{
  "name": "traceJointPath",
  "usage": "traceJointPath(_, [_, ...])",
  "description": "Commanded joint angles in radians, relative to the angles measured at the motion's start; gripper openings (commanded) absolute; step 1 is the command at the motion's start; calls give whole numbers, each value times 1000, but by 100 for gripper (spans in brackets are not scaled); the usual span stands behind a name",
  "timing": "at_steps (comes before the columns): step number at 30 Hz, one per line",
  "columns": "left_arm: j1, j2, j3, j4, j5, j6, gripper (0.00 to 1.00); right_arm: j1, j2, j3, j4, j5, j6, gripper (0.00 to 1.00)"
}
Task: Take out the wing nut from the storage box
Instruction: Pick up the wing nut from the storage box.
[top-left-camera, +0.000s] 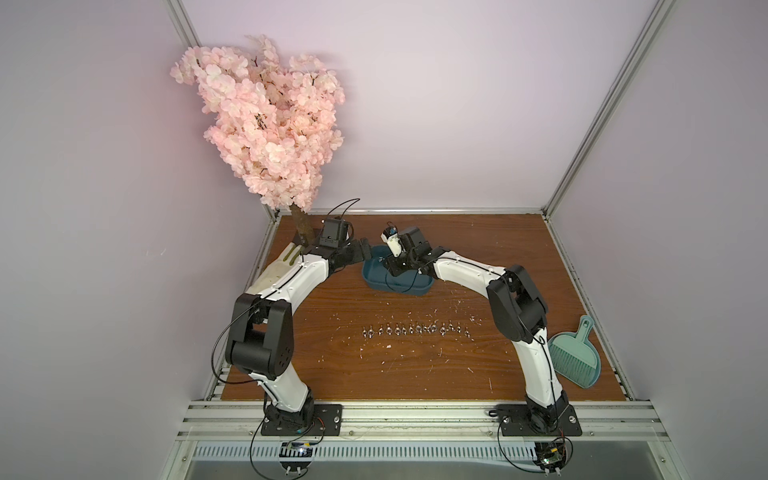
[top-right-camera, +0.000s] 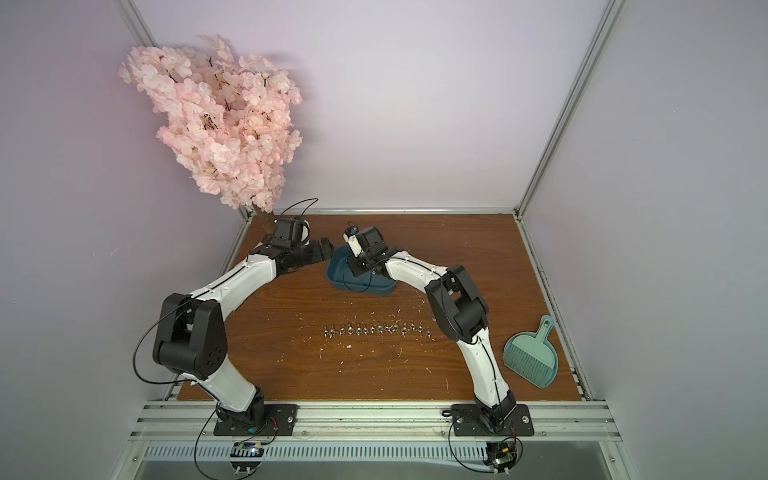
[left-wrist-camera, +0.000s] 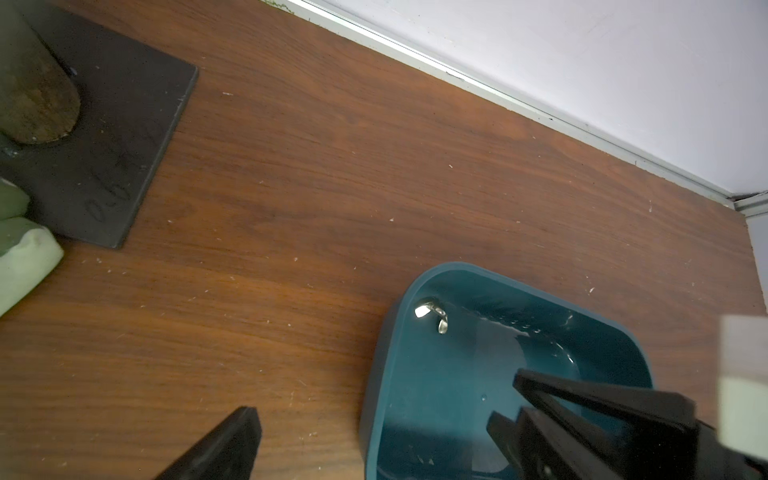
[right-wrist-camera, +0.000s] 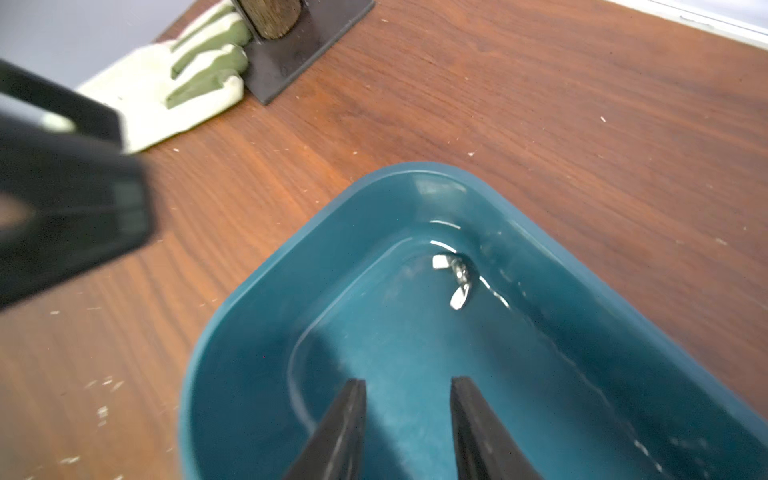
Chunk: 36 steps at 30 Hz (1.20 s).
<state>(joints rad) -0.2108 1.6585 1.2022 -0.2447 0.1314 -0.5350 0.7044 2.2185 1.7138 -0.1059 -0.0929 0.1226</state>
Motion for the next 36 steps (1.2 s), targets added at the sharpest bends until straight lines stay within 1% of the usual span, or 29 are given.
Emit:
traceJointPath(1, [13,-43,-16,-30,16,-15,100,-1,37,74,27,40,-33,38])
traceJointPath(7, [14,-83,-44,-37,27,-19,100,-1,129,157,31,63,-47,35])
traceJointPath(14, [14,-115,-58,-60,33,-11,100,-1,219,252,39,99,-41,35])
traceJointPath(19, [13,-123,-64,-69,29,-6,100,-3,252,284,45,100,-34,35])
traceJointPath(22, [13,-123,-70,-70,31,-5,100,-2,265,292,47,104,-32,33])
traceJointPath(24, [14,-123,-73,-70,34,-6,100,-3,269,296,51,98,-31,28])
traceJointPath(28, [13,-124,-75,-69,31,-4,100,-2,268,292,48,90,-20,14])
traceJointPath(32, [14,-124,-78,-70,26,-1,100,-2,248,267,55,75,-7,12])
traceJointPath(35, [13,-129,-84,-60,27,-1,100,-2,227,257,55,62,3,6])
traceJointPath(36, [14,-130,-86,-52,33,0,100,-3,219,253,55,54,8,5])
